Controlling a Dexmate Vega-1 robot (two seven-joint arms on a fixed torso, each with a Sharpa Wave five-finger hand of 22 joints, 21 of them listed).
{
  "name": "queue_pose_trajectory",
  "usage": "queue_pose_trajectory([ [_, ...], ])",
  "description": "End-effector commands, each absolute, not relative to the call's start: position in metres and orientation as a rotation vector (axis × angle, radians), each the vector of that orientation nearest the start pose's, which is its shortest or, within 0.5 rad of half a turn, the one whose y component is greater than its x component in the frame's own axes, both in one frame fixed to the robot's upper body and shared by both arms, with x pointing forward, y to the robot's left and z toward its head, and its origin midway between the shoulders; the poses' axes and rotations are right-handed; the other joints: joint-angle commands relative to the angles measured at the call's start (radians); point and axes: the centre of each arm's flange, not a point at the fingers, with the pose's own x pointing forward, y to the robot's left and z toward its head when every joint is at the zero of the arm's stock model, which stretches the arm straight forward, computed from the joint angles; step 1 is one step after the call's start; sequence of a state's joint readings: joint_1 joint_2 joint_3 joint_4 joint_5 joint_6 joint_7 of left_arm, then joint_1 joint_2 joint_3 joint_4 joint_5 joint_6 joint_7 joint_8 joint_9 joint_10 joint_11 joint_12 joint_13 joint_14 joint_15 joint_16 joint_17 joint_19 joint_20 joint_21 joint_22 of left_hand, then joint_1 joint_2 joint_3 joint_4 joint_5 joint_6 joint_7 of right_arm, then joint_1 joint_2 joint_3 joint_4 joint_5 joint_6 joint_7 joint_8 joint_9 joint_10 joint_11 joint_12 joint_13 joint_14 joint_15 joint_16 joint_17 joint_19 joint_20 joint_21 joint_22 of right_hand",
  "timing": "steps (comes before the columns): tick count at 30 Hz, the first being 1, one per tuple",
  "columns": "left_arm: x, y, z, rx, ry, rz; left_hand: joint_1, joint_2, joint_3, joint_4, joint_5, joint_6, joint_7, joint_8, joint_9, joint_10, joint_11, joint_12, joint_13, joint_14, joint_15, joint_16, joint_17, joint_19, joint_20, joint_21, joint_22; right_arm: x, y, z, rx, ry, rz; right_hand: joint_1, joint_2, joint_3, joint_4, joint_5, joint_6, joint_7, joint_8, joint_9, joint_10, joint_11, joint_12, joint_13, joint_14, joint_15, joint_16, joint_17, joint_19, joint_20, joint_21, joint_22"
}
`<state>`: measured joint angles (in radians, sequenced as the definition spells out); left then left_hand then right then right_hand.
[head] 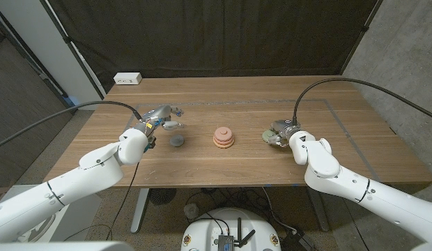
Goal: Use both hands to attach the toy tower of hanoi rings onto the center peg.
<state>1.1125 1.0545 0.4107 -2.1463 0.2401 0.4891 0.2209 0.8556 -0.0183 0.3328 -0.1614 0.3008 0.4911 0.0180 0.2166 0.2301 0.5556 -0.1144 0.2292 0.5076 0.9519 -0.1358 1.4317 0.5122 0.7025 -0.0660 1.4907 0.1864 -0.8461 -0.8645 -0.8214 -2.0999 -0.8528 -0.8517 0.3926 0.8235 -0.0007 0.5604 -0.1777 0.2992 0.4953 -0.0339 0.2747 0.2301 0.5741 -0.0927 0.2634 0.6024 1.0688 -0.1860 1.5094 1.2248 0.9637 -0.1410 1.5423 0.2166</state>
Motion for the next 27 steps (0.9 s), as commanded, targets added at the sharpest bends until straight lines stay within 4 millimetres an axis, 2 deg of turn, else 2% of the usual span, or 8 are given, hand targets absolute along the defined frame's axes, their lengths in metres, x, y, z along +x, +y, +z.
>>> queue_pose_trajectory([
  [1,0.521,0.279,-0.013,1.234,-0.5,0.149,0.004,0.001,0.004,-0.005,0.009,0.007,-0.008,-0.002,0.006,0.006,-0.009,-0.001,0.005,-0.005,-0.082,0.01,0.004,0.016,-0.139,-0.002,0.002,0.541,-0.204,-0.044,-1.612,-0.187,-0.083,0.031,0.024,0.017,0.006,0.007,0.034,-0.018,0.006,0.001,0.047,-0.04,0.005,0.005,0.012,-0.032,0.007,0.005,0.011,-0.077,0.006,0.005],
  [27,0.525,0.284,-0.018,1.204,-0.49,0.155,0.007,-0.001,0.01,-0.003,0.01,0.007,-0.005,-0.005,0.008,0.01,-0.007,-0.003,0.008,-0.007,-0.082,0.014,0.002,0.011,-0.139,-0.003,0.004,0.52,-0.191,-0.014,-1.624,-0.262,-0.054,0.035,0.029,0.023,0.008,0.017,0.053,-0.019,0.008,0.001,0.062,-0.041,0.003,0.013,0.019,-0.031,0.016,0.004,0.015,-0.077,0.002,0.005],
])
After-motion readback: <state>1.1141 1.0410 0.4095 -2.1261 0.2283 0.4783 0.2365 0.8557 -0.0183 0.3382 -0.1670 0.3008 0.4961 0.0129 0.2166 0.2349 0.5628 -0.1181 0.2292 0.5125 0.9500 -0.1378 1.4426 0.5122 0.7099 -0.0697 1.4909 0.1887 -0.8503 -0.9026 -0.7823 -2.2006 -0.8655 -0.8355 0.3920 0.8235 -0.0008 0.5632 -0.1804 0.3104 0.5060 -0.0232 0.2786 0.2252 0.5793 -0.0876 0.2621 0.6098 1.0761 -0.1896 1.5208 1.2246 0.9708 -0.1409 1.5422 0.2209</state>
